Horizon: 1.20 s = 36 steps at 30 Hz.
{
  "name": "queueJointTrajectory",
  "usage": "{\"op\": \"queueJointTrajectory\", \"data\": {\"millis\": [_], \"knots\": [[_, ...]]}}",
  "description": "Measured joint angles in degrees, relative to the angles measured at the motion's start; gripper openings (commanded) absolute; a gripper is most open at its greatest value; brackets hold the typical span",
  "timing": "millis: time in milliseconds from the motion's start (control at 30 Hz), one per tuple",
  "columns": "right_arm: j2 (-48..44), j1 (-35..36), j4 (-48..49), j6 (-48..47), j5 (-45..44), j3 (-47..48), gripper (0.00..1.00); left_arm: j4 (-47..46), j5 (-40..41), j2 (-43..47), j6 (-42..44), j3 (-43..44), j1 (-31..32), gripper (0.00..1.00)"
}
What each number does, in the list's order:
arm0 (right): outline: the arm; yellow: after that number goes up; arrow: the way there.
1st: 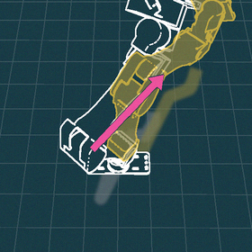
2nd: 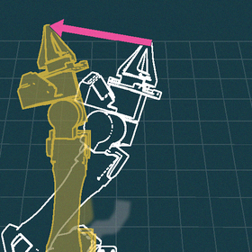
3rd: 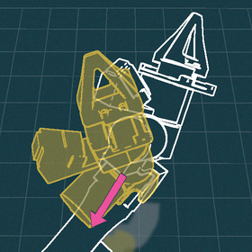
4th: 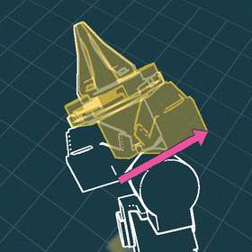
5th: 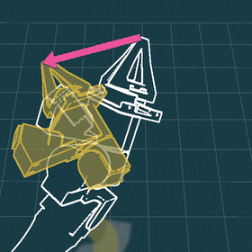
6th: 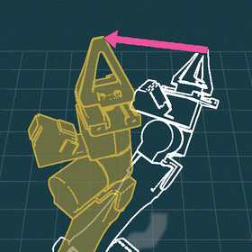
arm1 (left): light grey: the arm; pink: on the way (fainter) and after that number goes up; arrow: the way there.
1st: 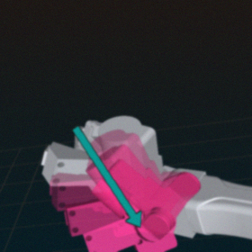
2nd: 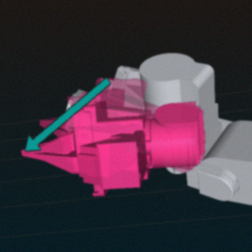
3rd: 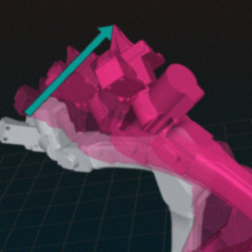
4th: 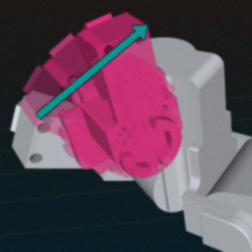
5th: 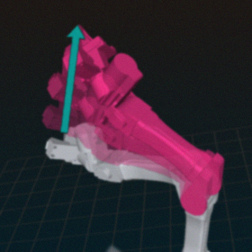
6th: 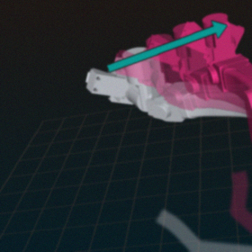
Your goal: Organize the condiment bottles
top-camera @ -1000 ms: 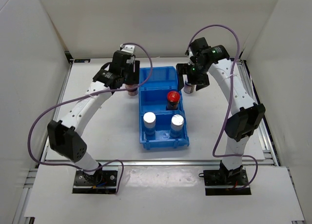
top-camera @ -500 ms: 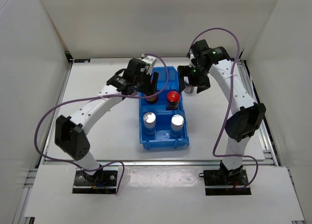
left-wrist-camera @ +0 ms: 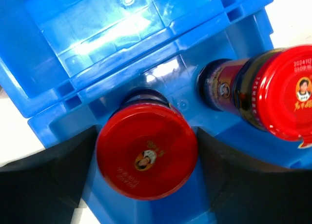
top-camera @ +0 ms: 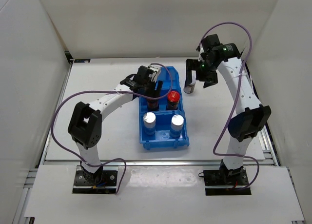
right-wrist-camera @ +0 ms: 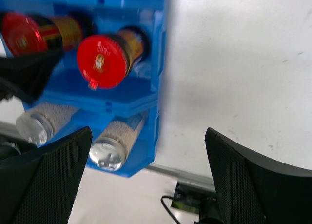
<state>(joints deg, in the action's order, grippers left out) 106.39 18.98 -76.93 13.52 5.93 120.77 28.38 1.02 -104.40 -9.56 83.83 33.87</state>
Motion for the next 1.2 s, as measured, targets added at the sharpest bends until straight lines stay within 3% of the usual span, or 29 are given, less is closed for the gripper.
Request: {"op": "queueJointTrajectory", "data": {"millis": [333, 567, 733, 867, 900, 1000, 1100, 1200], "knots": [[16.9, -4.3, 1.3, 2.6, -3.5, 17.9, 1.00, 1.6, -0.1, 7.8, -0.6, 1.5, -1.9, 1.00], [28.0, -4.3, 6.2, 4.8, -4.5, 18.5, 1.00, 1.4, 2.8, 18.3, -0.7, 5.2, -5.7, 1.00], [32.0, -4.6, 8.1, 4.9, -4.7, 18.9, 1.00, 2.4, 5.5, 20.9, -0.3, 3.8, -5.7, 1.00], [36.1, -5.2, 9.9, 4.6, -4.0, 21.2, 0.72, 4.7, 6.8, 21.1, -0.3, 1.7, -5.6, 1.00], [36.7, -5.4, 10.1, 4.8, -3.9, 21.2, 0.56, 5.2, 7.2, 21.1, -0.3, 1.2, -5.6, 1.00], [36.6, -5.5, 10.4, 4.5, -4.0, 21.2, 0.34, 6.4, 8.4, 21.1, -0.3, 0.8, -5.6, 1.00], [36.3, -5.9, 11.0, 4.3, -4.3, 20.9, 0.17, 6.3, 9.7, 21.1, -0.3, 0.7, -5.6, 1.00], [35.7, -5.9, 10.8, 4.1, -5.7, 20.8, 0.11, 6.3, 11.1, 21.1, -0.3, -0.3, -5.6, 1.00]]}}
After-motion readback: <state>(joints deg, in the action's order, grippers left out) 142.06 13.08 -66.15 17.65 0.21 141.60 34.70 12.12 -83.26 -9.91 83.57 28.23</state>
